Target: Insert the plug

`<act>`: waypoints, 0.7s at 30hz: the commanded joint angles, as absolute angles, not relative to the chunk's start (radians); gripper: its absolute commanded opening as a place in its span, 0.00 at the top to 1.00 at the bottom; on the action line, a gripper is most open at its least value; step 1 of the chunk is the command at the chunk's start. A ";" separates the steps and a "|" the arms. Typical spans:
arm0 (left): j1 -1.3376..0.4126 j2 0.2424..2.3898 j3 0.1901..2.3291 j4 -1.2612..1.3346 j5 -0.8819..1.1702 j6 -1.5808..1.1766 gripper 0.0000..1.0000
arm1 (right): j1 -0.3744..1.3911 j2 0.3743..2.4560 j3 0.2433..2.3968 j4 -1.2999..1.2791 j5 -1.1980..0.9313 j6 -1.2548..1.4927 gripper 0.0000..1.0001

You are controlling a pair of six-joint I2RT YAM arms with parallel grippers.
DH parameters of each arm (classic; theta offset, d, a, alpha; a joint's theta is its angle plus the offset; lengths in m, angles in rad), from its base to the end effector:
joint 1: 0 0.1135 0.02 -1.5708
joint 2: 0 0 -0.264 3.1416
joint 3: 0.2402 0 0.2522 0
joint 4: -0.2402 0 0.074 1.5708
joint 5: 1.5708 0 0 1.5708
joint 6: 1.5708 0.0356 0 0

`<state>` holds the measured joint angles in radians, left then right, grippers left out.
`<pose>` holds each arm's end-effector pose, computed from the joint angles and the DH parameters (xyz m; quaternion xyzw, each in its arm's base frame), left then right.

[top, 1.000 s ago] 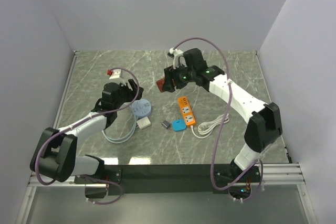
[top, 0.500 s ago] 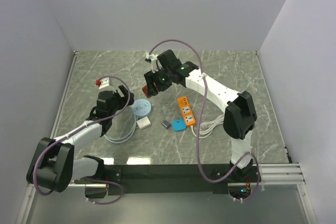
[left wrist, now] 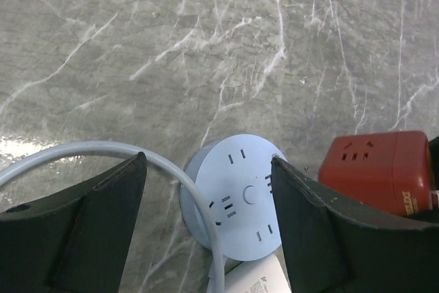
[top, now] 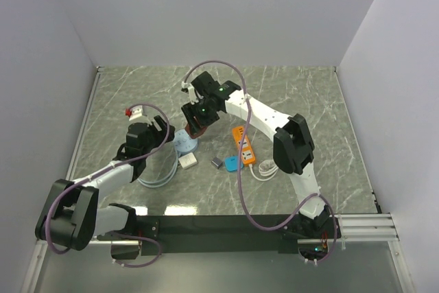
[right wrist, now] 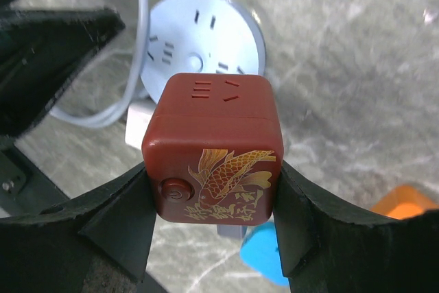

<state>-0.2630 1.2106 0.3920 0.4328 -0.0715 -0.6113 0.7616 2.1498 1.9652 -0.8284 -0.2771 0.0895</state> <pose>0.2320 -0.0598 0.1815 -0.1633 0.8130 -0.2094 0.5182 0.3360 0.3338 0.2567 -0.3499 0.8864 0.2335 0.1935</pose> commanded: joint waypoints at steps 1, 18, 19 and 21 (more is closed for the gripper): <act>-0.255 1.226 0.382 0.497 -0.035 -0.620 0.22 | 0.769 2.151 2.049 -0.888 -0.272 0.106 1.00; -0.250 1.295 0.385 0.520 -0.018 -0.614 0.30 | 0.782 2.264 2.172 -0.989 -0.253 0.097 1.00; -0.250 1.295 0.384 0.522 -0.018 -0.615 0.31 | 0.781 2.258 2.166 -0.982 -0.256 0.100 1.00; -0.250 1.301 0.383 0.526 -0.008 -0.617 0.32 | 0.782 2.258 2.151 -0.976 -0.261 0.101 1.00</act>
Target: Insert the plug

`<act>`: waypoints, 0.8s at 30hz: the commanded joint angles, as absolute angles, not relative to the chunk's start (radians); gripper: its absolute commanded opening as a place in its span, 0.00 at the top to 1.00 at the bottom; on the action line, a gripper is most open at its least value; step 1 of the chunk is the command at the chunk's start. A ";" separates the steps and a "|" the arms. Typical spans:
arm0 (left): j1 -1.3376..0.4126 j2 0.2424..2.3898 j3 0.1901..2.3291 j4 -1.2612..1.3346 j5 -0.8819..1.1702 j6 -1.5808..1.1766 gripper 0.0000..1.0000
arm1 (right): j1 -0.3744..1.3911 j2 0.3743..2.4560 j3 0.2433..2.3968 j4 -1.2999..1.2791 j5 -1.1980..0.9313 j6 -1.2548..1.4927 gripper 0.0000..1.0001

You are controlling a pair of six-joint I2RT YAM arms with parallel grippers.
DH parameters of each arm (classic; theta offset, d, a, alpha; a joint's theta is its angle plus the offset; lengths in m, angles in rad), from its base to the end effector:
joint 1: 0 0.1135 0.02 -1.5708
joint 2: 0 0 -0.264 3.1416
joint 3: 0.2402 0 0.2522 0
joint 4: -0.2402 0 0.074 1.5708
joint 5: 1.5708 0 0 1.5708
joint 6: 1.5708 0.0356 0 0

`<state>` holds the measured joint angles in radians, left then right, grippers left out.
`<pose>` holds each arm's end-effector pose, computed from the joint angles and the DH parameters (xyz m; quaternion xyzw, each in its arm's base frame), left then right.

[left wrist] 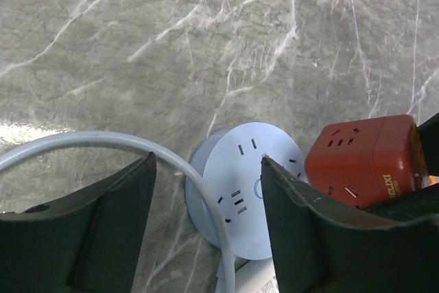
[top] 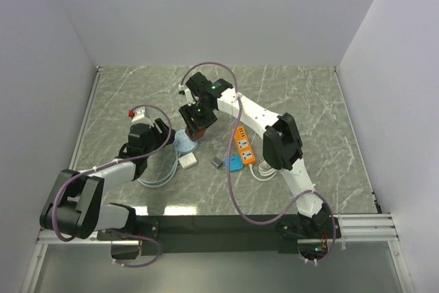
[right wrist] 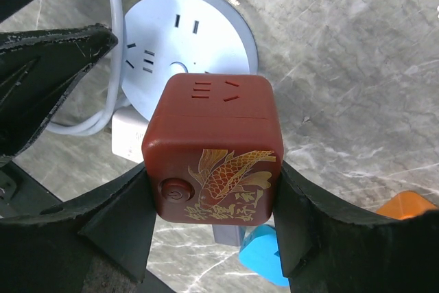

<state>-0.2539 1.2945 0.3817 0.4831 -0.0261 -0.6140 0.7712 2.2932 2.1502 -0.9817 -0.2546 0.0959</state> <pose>0.2373 -0.0606 0.1647 -0.1576 0.8267 -0.2171 0.4946 0.3468 0.3496 0.2382 -0.3469 0.9034 0.2045 0.1471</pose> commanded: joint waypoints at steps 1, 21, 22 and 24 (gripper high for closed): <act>-0.250 1.311 0.385 0.531 -0.009 -0.618 0.33 | 0.784 2.266 2.154 -0.977 -0.258 0.103 1.00; -0.252 1.428 0.456 0.486 0.035 -0.611 0.40 | 0.788 2.339 2.256 -1.006 -0.242 0.103 1.00; -0.252 1.428 0.457 0.486 0.037 -0.611 0.41 | 0.790 2.339 2.255 -1.006 -0.236 0.103 1.00; -0.253 1.434 0.463 0.477 0.034 -0.612 0.42 | 0.788 2.336 2.240 -1.008 -0.232 0.101 1.00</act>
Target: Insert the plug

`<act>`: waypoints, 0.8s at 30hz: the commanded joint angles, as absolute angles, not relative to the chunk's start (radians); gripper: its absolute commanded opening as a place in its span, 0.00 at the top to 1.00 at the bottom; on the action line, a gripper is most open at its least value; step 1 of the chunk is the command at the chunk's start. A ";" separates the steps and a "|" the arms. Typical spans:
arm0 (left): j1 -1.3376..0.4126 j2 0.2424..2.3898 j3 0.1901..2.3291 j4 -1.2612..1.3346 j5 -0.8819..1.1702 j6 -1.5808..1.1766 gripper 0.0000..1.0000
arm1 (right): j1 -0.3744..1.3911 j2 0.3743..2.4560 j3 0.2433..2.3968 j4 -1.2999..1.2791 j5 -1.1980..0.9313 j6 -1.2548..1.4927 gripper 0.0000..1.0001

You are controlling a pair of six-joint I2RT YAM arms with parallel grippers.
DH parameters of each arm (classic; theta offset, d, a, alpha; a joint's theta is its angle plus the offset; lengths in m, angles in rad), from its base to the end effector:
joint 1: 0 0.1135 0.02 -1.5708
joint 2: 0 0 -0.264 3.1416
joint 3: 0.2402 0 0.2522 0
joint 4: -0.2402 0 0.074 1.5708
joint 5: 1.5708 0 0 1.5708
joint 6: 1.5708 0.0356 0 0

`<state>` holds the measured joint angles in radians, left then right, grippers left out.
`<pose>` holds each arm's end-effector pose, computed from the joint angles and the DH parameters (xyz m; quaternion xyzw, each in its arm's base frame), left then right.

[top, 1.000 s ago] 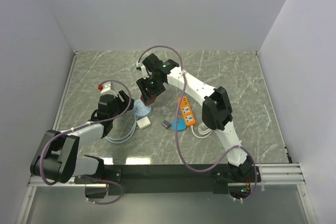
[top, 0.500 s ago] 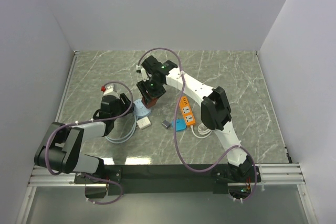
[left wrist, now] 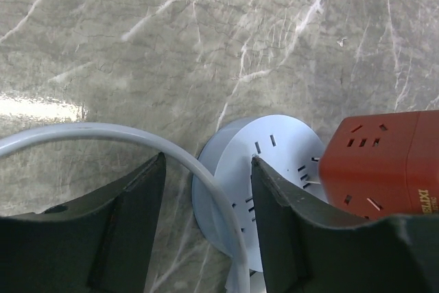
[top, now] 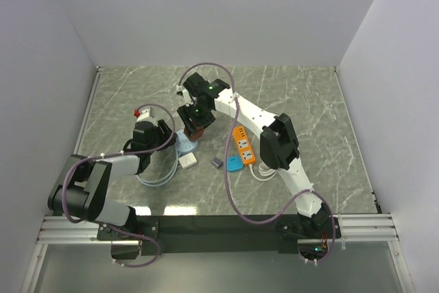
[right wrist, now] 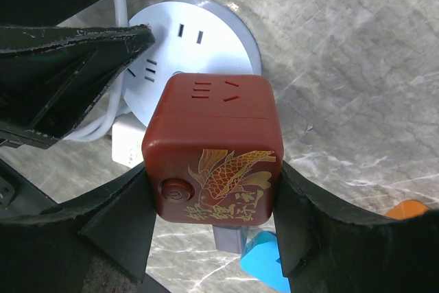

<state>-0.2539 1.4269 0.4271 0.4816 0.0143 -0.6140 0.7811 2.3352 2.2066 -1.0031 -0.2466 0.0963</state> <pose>0.2518 -0.0659 0.1468 -0.1513 0.8513 -0.2168 0.4532 0.3486 0.3578 0.2339 -0.3504 0.9034 0.2005 0.1447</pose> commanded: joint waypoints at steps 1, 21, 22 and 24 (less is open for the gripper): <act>-0.253 1.434 0.463 0.476 0.032 -0.614 0.42 | 0.790 2.330 2.223 -1.003 -0.229 0.104 1.00; -0.305 1.506 0.514 0.425 0.009 -0.618 0.45 | 0.798 2.302 2.135 -0.994 -0.184 0.124 1.00; -0.305 1.514 0.518 0.422 0.011 -0.618 0.45 | 0.798 2.307 2.143 -0.999 -0.180 0.120 1.00; -0.307 1.520 0.522 0.420 0.012 -0.620 0.45 | 0.799 2.321 2.155 -1.012 -0.173 0.110 1.00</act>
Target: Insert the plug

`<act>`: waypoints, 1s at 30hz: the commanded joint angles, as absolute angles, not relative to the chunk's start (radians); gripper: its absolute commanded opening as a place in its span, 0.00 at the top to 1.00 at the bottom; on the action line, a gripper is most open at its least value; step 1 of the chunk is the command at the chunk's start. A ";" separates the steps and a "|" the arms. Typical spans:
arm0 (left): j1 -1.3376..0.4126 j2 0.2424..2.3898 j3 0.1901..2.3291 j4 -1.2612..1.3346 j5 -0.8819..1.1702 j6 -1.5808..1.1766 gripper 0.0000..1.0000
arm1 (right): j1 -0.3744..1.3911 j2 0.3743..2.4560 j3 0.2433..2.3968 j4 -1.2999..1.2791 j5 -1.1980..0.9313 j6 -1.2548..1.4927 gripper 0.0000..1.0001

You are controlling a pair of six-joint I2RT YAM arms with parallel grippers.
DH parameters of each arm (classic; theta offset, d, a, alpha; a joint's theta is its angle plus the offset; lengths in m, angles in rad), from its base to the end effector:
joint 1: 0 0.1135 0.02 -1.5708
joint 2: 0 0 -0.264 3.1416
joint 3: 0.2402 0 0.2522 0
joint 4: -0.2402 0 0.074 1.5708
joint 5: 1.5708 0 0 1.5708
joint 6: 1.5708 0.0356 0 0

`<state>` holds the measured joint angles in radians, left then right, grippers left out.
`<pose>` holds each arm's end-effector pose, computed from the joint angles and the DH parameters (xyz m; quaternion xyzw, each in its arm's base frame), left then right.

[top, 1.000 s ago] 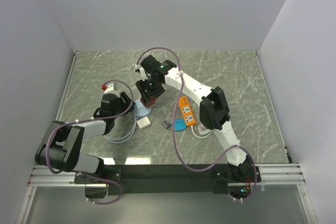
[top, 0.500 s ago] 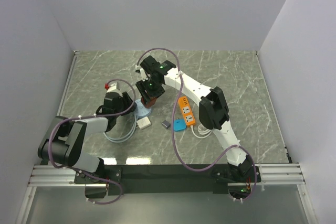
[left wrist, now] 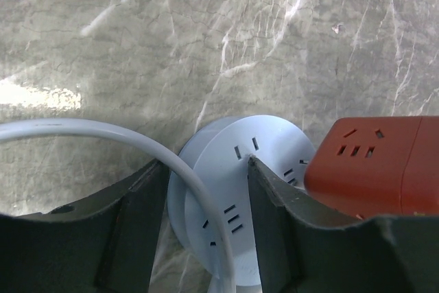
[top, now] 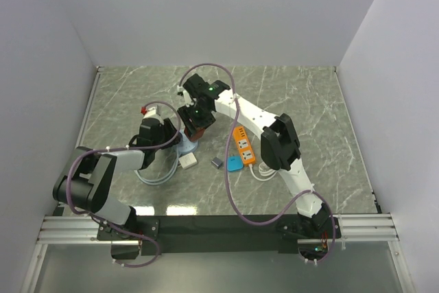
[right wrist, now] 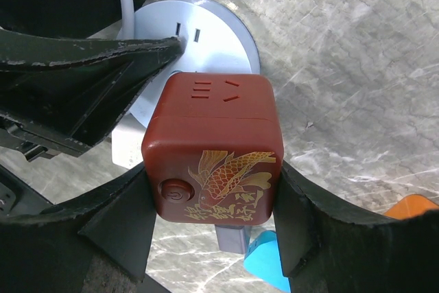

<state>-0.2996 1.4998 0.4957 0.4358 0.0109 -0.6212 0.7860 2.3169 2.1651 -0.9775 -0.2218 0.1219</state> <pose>0.2634 -0.0818 0.1434 -0.1378 0.8661 -0.2178 0.4284 0.3456 0.3571 0.2313 -0.3390 0.9089 0.1925 0.1482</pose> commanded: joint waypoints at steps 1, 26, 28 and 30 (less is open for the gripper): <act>-0.307 1.523 0.520 0.419 0.011 -0.618 0.45 | 0.799 2.325 2.172 -1.020 -0.164 0.107 1.00; -0.308 1.531 0.531 0.411 0.017 -0.615 0.45 | 0.795 2.391 2.246 -1.077 -0.184 0.052 1.00; -0.308 1.532 0.529 0.413 0.018 -0.614 0.45 | 0.795 2.395 2.240 -1.081 -0.186 0.054 1.00; -0.308 1.537 0.532 0.413 0.020 -0.614 0.45 | 0.795 2.396 2.235 -1.080 -0.186 0.055 1.00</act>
